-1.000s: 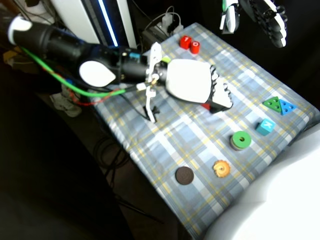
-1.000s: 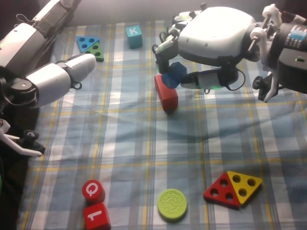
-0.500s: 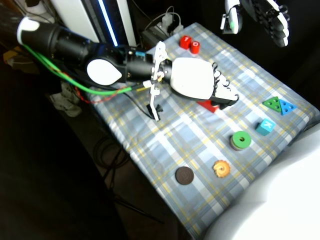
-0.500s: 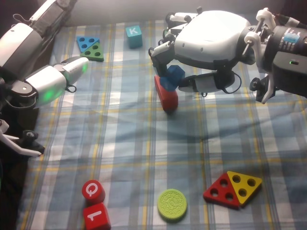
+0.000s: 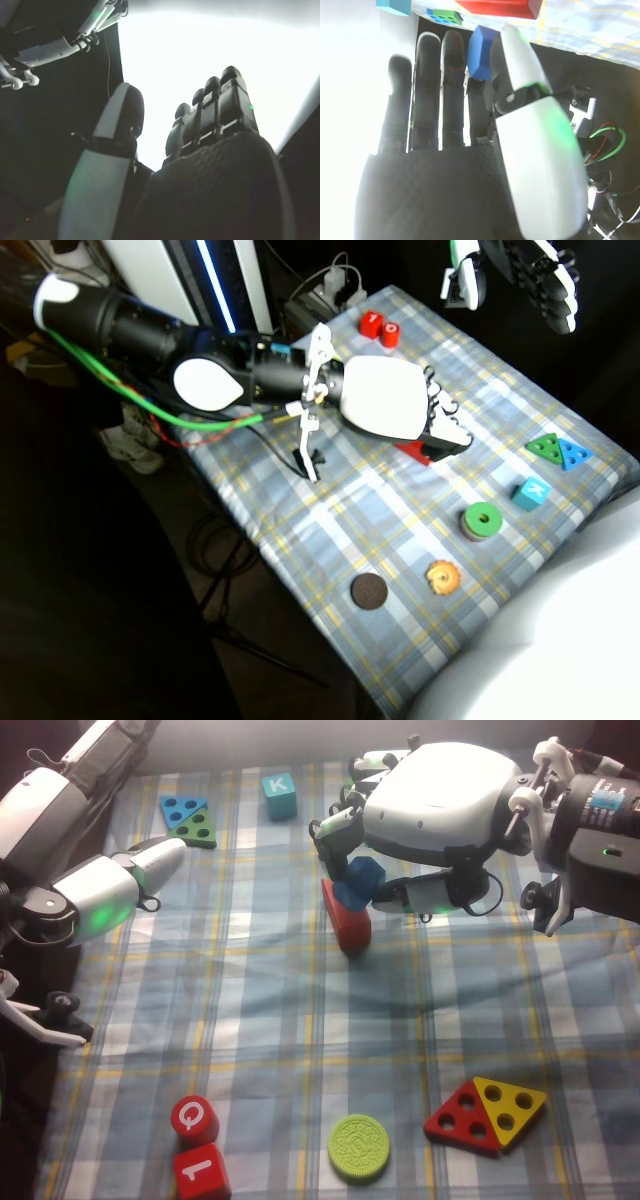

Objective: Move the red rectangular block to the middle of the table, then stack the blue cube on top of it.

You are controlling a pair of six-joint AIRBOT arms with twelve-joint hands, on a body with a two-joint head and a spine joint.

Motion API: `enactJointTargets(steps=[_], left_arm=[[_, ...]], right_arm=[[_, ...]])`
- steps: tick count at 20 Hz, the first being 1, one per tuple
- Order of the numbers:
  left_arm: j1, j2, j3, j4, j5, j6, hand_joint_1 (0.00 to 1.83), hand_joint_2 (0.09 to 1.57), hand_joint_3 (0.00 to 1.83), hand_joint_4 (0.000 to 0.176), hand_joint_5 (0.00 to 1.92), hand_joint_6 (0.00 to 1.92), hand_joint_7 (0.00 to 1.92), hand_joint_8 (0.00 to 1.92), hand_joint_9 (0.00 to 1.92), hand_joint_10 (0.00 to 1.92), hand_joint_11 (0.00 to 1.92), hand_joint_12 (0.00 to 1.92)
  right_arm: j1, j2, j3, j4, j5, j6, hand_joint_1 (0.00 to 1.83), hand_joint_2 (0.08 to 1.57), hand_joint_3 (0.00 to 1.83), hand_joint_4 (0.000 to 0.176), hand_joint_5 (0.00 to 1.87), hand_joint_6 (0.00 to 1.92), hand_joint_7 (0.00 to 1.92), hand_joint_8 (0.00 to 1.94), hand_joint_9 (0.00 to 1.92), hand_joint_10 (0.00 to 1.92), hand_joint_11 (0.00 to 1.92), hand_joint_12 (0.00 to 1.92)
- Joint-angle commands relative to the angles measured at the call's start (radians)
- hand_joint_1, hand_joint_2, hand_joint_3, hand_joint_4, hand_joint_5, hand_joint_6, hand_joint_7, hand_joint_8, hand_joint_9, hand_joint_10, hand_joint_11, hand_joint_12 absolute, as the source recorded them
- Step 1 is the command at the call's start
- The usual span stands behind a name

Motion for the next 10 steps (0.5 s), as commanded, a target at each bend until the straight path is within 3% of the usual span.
enactJointTargets(steps=[1,3,4,5,6,7,8,10], left_arm=[[-0.006,-0.006,0.0,0.023,-0.13,-0.008,1.11,1.4,0.0,0.09,0.02,0.0,0.0,0.0,0.0,0.0,0.0,0.0],[-0.006,-0.006,0.0,0.023,-0.13,-0.008,1.11,1.39,0.0,0.09,0.02,0.0,0.0,0.0,0.0,0.0,0.0,0.0],[-0.006,-0.006,0.0,0.023,-0.13,-0.008,1.12,1.39,0.0,0.082,0.03,0.0,0.0,0.0,0.0,0.0,0.0,0.0],[-0.006,-0.007,0.0,0.023,-0.13,-0.008,1.13,1.39,0.0,0.088,0.03,0.0,0.0,0.0,0.0,0.0,0.0,0.0],[-0.006,-0.007,0.0,0.023,-0.13,-0.008,1.13,1.39,0.0,0.088,0.03,0.0,0.0,0.0,0.0,0.0,0.0,0.0],[-0.006,-0.007,0.0,0.023,-0.13,-0.008,1.12,1.39,0.0,0.091,0.03,0.0,0.0,0.0,0.0,0.0,0.0,0.0],[-0.006,-0.008,0.0,0.023,-0.13,-0.008,1.13,1.39,0.0,0.089,0.03,0.0,0.0,0.0,0.0,0.0,0.0,0.0],[-0.006,-0.008,0.001,0.022,-0.13,-0.008,1.11,1.39,0.0,0.092,0.02,0.0,0.0,0.0,0.0,0.0,0.0,0.0]], right_arm=[[0.016,-0.003,-0.002,0.006,0.107,0.003,1.14,1.25,0.0,0.0,0.79,1.22,0.67,1.53,0.41,1.21,0.0,1.6],[0.016,-0.003,-0.002,0.006,0.108,0.003,1.13,1.27,0.0,0.0,0.76,1.27,0.63,1.58,0.38,1.29,0.0,1.65],[0.016,-0.003,-0.003,0.005,0.109,0.003,1.12,1.28,0.0,0.016,0.74,1.34,0.64,1.53,0.37,1.23,0.0,1.61],[0.016,-0.003,-0.005,0.0,0.111,0.003,1.12,1.27,0.0,0.027,0.74,1.38,0.66,1.45,0.38,1.18,0.0,1.62],[0.016,-0.003,-0.005,-0.001,0.111,0.003,1.12,1.27,0.0,0.027,0.74,1.38,0.66,1.45,0.38,1.18,0.0,1.62],[0.016,-0.003,-0.005,-0.001,0.111,0.003,1.14,1.26,0.0,0.0,0.78,1.38,0.67,1.37,0.38,1.03,0.0,1.56],[0.016,-0.004,-0.004,-0.001,0.111,0.003,1.14,1.26,0.0,0.0,0.79,1.39,0.66,1.35,0.39,0.94,0.0,1.5],[0.016,-0.009,-0.002,-0.001,0.11,0.003,1.14,1.25,0.0,0.0,0.8,1.34,0.69,1.36,0.42,0.92,0.0,1.51]])
